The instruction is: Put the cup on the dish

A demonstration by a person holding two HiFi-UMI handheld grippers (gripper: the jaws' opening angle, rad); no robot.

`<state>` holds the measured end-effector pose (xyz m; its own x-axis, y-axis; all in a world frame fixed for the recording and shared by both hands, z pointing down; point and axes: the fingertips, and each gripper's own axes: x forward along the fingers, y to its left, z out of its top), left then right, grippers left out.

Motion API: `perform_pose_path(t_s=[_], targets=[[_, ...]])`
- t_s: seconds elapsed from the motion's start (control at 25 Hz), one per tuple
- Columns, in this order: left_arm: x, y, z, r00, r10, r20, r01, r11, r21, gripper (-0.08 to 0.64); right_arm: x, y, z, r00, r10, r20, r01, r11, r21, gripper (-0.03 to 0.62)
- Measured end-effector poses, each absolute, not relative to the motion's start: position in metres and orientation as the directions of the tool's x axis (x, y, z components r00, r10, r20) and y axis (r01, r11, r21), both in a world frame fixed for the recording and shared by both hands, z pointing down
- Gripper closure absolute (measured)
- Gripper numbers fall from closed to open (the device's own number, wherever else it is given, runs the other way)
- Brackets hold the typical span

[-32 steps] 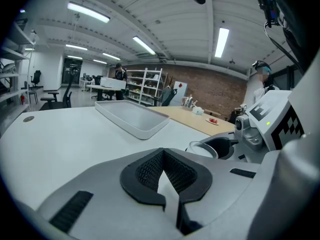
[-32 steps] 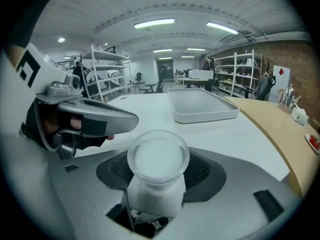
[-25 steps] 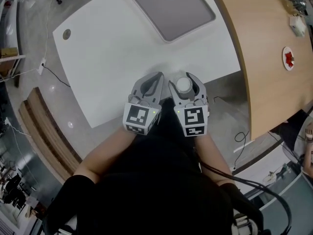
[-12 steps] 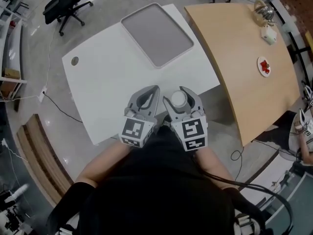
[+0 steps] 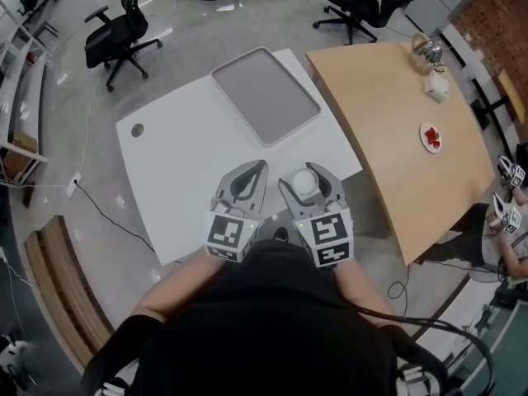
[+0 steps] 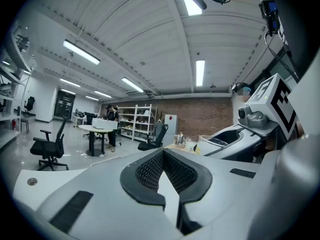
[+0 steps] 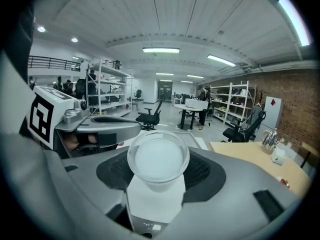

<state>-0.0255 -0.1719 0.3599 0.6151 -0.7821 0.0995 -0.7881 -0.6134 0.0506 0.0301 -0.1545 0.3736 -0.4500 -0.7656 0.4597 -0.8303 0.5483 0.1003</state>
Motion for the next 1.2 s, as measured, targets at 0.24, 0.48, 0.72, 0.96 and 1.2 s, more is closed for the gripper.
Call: perform_pose_path(t_s=[0.24, 0.48, 0.72, 0.96, 1.2], targets=[[-0.032, -0.168, 0.351, 0.628, -0.775, 0.075, -0.778, -0.627, 0.039, 0.560, 0.018, -0.150, 0.370, -0.449, -0.769, 0.456, -0.834, 0.544, 0.097, 0.347], [-0.051, -0.162, 0.354, 0.632, -0.770, 0.081, -0.775, -0.631, 0.044, 0.560, 0.003, -0.147, 0.370, -0.435, -0.785, 0.442, -0.848, 0.522, 0.094, 0.347], [-0.065, -0.167, 0.362, 0.626, -0.773, 0.103, -0.779, -0.625, 0.043, 0.560, -0.006, -0.155, 0.375, -0.433, -0.783, 0.446, -0.852, 0.518, 0.082, 0.347], [-0.061, -0.194, 0.364, 0.616, -0.782, 0.098, -0.788, -0.615, 0.047, 0.560, 0.001, -0.184, 0.379, -0.441, -0.777, 0.450, -0.843, 0.530, 0.089, 0.347], [-0.050, -0.220, 0.372, 0.612, -0.783, 0.114, -0.791, -0.610, 0.055, 0.560, 0.009, -0.214, 0.386, -0.448, -0.767, 0.460, -0.839, 0.539, 0.081, 0.347]])
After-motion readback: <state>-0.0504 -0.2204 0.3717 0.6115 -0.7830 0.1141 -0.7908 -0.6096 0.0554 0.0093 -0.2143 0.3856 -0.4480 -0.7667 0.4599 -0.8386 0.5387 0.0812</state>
